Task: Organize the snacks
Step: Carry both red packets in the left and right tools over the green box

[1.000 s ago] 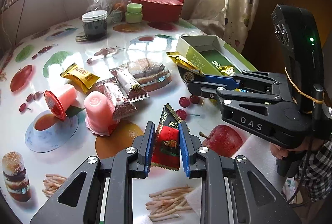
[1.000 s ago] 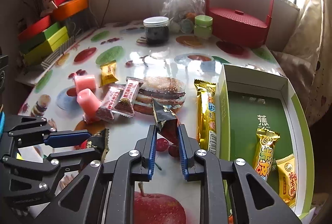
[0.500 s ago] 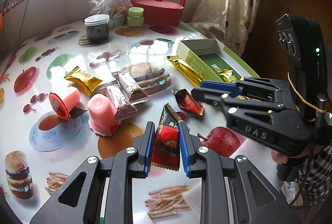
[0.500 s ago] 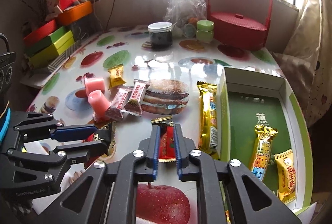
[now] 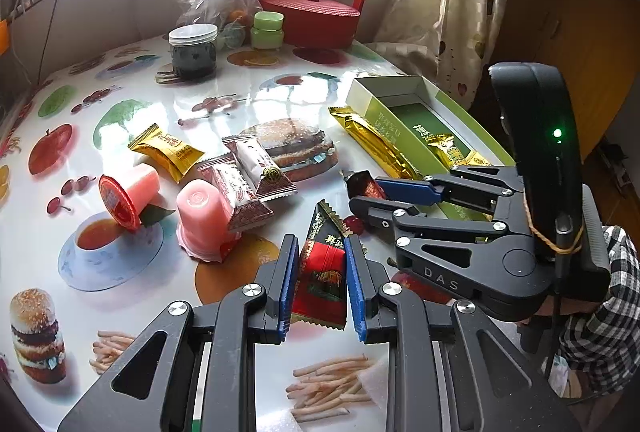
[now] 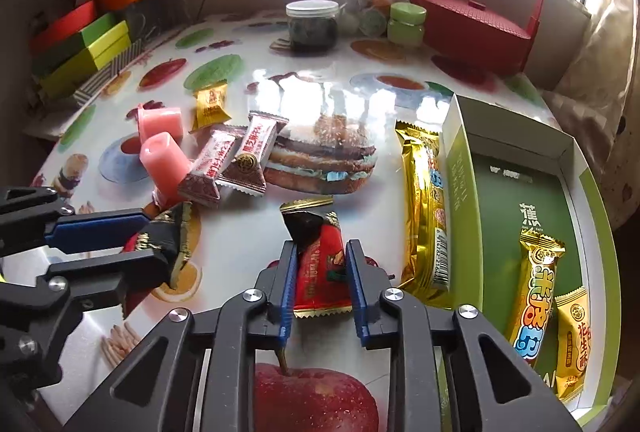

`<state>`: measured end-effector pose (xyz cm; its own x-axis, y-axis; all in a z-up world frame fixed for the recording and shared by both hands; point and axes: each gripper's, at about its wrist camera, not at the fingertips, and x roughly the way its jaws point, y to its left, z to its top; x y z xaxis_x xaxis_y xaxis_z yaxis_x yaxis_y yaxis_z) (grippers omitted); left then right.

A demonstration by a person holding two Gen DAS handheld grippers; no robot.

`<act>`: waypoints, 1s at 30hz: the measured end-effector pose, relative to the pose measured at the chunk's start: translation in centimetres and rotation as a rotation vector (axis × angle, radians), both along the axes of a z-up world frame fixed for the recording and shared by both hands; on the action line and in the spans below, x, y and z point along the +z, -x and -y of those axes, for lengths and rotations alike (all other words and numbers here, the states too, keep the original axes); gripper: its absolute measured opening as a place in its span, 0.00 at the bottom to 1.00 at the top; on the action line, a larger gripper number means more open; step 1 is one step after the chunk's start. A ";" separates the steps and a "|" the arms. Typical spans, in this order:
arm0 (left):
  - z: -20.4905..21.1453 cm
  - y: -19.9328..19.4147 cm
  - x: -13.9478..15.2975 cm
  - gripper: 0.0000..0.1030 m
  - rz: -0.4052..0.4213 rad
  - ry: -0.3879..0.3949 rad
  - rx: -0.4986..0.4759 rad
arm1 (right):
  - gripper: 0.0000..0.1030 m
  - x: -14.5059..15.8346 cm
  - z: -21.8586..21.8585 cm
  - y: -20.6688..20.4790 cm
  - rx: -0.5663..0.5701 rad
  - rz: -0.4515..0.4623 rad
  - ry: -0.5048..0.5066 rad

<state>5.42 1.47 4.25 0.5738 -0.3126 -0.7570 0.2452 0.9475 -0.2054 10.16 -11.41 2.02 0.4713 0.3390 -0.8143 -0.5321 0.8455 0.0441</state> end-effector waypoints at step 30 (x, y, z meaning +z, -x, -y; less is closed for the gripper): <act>3.0 -1.4 3.9 0.24 0.098 -0.025 -0.077 | 0.22 6.8 6.9 3.6 -0.156 0.100 -0.149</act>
<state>6.85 -1.58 8.16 0.6206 -0.3403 -0.7064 0.3349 0.9296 -0.1536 6.57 -18.26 8.79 0.6029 0.3690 -0.7074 -0.4036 0.9059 0.1284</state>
